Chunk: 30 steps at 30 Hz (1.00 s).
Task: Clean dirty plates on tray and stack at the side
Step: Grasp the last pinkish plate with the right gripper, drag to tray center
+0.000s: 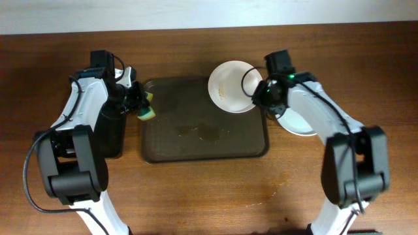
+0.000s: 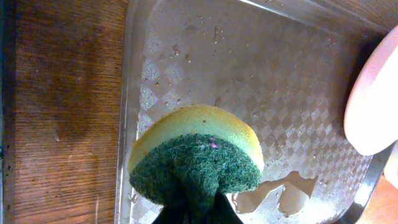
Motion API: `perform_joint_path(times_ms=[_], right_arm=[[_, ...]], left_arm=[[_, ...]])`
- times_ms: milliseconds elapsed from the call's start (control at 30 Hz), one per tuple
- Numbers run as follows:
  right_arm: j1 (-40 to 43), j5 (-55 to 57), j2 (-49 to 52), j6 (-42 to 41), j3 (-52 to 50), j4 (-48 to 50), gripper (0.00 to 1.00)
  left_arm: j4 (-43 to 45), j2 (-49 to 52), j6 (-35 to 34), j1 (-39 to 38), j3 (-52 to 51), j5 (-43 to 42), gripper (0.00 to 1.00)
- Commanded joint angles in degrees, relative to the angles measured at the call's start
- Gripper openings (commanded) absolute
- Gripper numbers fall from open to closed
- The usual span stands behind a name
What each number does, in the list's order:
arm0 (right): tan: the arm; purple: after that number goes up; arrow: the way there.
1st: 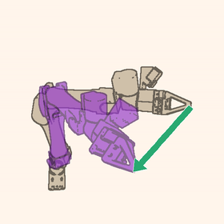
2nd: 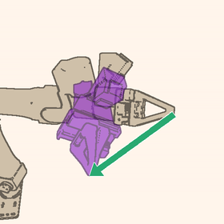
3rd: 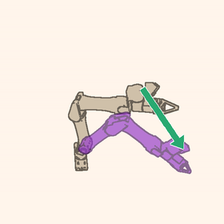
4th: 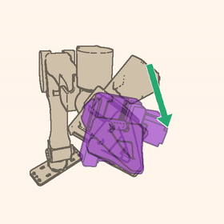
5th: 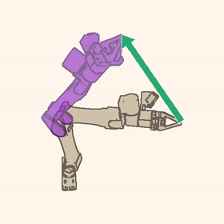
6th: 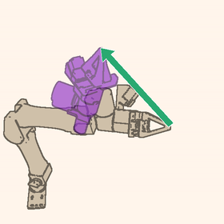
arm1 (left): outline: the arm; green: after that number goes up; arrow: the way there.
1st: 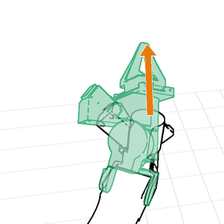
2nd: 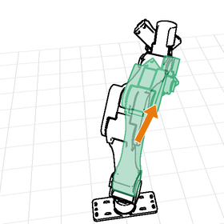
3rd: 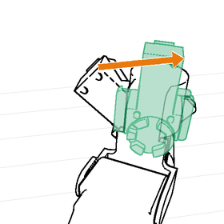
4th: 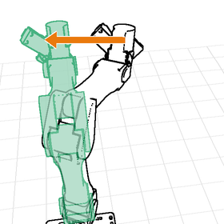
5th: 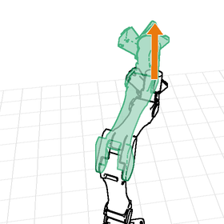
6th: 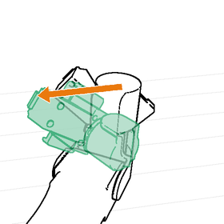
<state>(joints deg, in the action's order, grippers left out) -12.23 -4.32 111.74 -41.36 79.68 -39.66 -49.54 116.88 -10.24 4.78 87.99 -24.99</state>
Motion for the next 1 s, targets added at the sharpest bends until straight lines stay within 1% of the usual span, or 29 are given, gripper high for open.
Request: perform_joint_path(times_ms=[0, 100, 167, 233, 267, 367, 467, 567, 667, 767, 833, 967], right_arm=[[-1.6, 1.7, 4.0, -4.2, 0.5, 0.6, 0.29], [-1.6, 0.7, 4.0, -4.1, 0.5, 0.9, 0.27], [-2.0, -0.7, 4.0, -3.7, 0.5, 0.8, 0.23], [-3.3, -2.1, 4.0, -3.0, 0.5, 0.2, 0.22], [-4.4, -2.1, 4.0, -2.5, 0.5, 0.6, 0.19], [-6.7, -2.1, 4.0, -2.1, 0.6, 3.2, 0.19], [-6.9, -0.9, 2.9, -0.9, 3.8, 2.4, 0.16], [-6.9, 3.7, 1.4, -0.9, 6.8, 2.0, 0.16], [-7.1, 9.2, 3.2, -2.2, 5.9, 1.9, 0.16], [-7.7, 8.6, 7.0, -5.3, 4.9, 0.8, 0.16], [-8.4, 6.0, 7.6, -5.3, 4.9, 0.6, 0.16], [-12.3, 6.1, 7.6, -5.2, 4.9, -2.5, 0.16]], left_arm=[[0.0, 0.1, 0.9, -0.3, 0.6, 0.0, 0.01], [0.0, 0.1, 0.9, -0.3, 0.5, 0.0, 0.01], [0.0, 0.1, 0.9, -0.3, 0.6, 0.0, 0.01], [0.0, 0.1, 0.9, -0.3, 0.6, 0.0, 0.01], [0.0, 0.1, 0.9, -0.3, 0.6, 0.0, 0.01], [0.0, 0.1, 0.9, -0.3, 0.6, 0.0, 0.01], [-0.1, 0.1, 0.9, -0.3, 0.6, 0.0, 0.01], [0.0, 0.1, 0.9, -0.3, 0.6, 0.0, 0.01], [0.0, 0.1, 0.9, -0.3, 0.6, 0.0, 0.01], [0.0, 0.1, 0.9, -0.3, 0.6, 0.0, 0.01], [0.0, 0.1, 0.9, -0.3, 0.6, 0.0, 0.01], [0.0, 0.1, 0.9, -0.3, 0.6, 0.0, 0.01]])
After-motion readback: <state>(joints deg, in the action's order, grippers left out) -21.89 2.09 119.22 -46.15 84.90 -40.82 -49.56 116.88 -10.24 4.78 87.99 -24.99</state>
